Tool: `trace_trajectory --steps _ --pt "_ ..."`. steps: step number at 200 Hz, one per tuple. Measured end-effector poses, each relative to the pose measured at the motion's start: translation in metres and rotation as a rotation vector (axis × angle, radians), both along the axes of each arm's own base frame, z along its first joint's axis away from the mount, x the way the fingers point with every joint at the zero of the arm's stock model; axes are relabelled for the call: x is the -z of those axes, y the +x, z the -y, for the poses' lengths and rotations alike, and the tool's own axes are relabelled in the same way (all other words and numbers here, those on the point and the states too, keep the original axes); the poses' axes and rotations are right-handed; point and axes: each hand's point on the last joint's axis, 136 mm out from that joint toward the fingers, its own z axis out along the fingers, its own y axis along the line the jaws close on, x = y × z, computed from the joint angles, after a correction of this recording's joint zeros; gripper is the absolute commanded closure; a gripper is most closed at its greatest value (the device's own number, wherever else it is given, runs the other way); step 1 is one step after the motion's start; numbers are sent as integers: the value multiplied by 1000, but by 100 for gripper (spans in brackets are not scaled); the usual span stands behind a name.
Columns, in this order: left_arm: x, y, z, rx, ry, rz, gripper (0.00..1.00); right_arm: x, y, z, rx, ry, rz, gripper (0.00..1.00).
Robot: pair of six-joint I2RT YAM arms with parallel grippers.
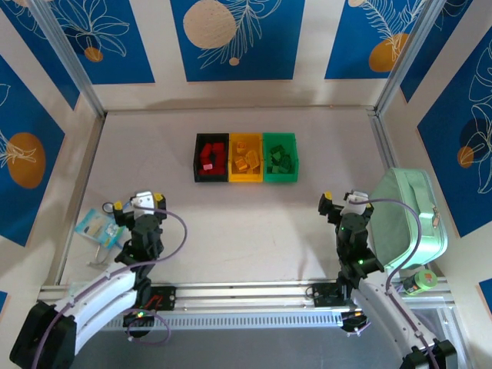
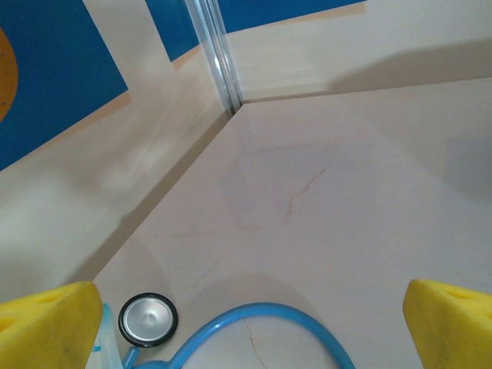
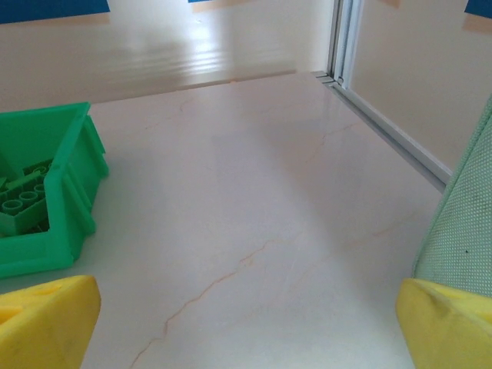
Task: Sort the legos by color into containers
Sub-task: Reset both arms
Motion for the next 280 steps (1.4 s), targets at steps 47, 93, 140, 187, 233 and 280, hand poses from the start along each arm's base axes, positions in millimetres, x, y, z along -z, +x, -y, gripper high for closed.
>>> trace_trajectory --steps 47,93,140,187,233,280 --pt "0 6 -3 -5 -13 12 0 -5 6 8 29 12 25 1" --pt "1 12 -4 -3 -24 22 0 0 6 12 38 25 40 1" --pt "4 19 -3 6 -32 29 0 5 6 11 30 29 39 1" --pt "5 24 -5 3 -41 39 0 1 6 16 53 43 59 1" --pt "7 28 -6 4 -48 44 0 1 7 24 85 65 69 1" --pt "10 31 -7 4 -51 43 0 11 12 29 106 80 39 1"
